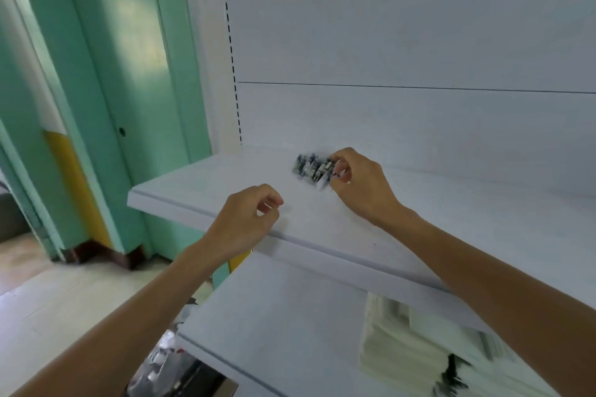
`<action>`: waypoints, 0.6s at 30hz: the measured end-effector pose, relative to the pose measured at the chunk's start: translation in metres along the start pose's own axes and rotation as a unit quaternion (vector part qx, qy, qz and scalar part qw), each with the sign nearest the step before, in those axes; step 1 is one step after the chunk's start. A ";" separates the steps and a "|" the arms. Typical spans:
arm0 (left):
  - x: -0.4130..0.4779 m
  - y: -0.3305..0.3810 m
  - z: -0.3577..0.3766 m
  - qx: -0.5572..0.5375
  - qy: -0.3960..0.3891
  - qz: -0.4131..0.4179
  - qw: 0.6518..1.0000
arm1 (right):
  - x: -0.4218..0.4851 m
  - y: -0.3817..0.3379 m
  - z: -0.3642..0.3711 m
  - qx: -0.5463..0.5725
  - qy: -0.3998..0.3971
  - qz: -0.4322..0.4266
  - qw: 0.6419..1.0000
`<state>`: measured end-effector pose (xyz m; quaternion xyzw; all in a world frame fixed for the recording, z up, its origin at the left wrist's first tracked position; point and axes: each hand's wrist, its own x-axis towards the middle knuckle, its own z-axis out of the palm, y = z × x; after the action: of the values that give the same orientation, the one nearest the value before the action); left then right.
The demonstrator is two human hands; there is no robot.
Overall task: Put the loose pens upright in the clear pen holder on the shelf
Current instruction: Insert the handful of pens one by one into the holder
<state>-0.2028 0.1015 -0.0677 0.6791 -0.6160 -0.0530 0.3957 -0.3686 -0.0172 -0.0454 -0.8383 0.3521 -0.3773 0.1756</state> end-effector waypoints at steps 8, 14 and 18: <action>0.074 -0.030 0.013 -0.019 -0.021 -0.014 1.000 | 0.059 0.010 -0.001 -0.025 -0.018 0.033 0.999; 0.124 -0.054 0.035 0.095 -0.060 0.037 0.993 | 0.104 0.010 0.014 -0.002 -0.016 0.020 1.000; 0.156 -0.066 0.043 0.136 -0.079 0.061 0.986 | 0.121 0.013 0.029 -0.029 -0.036 0.015 0.999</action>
<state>-0.1380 -0.0601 -0.0719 0.6814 -0.6872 0.0024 0.2520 -0.2960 -0.1128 -0.0097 -0.8504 0.3693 -0.3342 0.1695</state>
